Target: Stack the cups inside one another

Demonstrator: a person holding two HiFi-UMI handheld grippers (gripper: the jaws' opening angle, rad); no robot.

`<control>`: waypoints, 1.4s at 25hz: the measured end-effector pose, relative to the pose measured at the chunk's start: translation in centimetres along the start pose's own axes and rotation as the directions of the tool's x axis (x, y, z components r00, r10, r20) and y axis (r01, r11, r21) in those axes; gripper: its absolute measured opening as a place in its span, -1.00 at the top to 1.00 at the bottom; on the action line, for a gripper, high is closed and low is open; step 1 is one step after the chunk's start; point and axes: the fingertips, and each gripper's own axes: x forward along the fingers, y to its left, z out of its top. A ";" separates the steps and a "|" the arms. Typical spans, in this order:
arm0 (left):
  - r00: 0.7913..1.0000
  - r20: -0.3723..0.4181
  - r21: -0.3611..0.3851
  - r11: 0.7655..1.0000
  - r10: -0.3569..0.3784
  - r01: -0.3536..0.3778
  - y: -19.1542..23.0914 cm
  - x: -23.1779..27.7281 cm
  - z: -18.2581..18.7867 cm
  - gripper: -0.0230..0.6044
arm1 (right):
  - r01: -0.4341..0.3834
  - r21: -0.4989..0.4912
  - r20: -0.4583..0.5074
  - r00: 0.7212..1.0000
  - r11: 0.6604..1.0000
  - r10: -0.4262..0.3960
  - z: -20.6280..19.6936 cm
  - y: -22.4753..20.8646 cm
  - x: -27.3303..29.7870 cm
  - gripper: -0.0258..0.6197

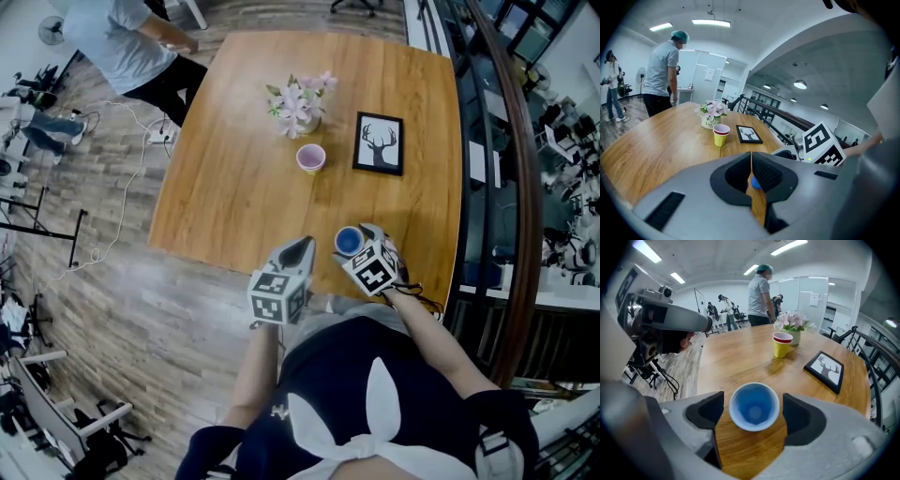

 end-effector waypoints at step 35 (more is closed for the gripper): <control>1.000 0.024 -0.006 1.000 -0.008 0.008 0.5 -0.1 1.3 0.85 | 0.078 -0.029 0.199 0.977 0.997 -0.070 7.9 -2.4 -7.8 -0.10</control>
